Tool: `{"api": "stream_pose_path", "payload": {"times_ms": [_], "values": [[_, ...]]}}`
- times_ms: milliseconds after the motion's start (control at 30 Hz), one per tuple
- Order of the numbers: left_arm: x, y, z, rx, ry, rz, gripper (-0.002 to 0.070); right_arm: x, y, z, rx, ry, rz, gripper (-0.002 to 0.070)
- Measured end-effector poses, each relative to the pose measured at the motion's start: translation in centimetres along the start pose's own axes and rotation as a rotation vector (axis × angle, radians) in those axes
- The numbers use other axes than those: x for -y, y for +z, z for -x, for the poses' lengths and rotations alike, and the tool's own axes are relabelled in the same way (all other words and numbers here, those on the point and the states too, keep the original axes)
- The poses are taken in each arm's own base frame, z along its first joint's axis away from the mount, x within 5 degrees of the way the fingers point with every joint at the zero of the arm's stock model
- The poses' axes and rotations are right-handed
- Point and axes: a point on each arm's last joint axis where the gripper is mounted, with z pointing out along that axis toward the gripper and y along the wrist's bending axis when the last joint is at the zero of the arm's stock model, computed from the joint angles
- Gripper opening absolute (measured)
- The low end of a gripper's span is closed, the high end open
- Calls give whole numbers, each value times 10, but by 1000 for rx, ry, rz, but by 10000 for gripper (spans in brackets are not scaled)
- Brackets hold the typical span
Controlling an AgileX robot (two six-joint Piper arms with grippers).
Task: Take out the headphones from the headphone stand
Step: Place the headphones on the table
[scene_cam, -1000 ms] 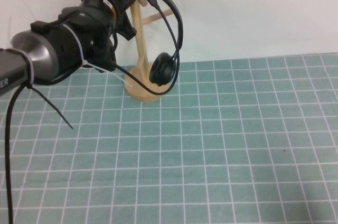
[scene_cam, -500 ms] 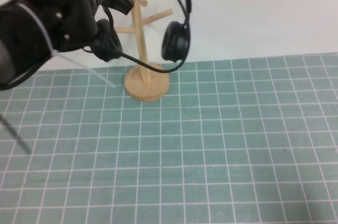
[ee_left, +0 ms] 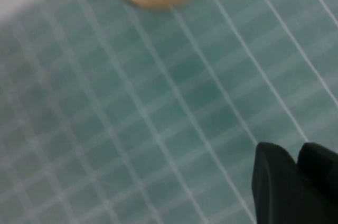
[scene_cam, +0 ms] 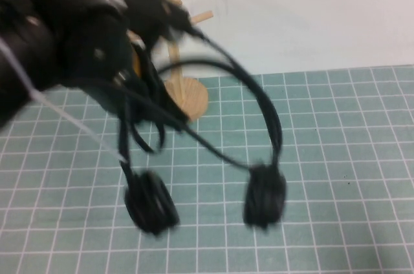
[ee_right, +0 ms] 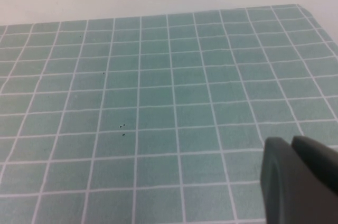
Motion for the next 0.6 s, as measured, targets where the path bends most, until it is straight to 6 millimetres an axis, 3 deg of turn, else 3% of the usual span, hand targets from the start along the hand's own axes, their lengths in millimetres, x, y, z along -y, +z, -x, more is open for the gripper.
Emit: {"api": "stream_pose_path", "payload": {"times_ms": [167, 300, 600], "values": [[32, 61, -19, -150, 44, -120, 46, 0, 0, 0, 0, 0, 0, -6], [49, 110, -21, -180, 75, -138, 46, 0, 0, 0, 0, 0, 0, -6], [56, 195, -27, -226, 54, -128, 46, 0, 0, 0, 0, 0, 0, -6]]}}
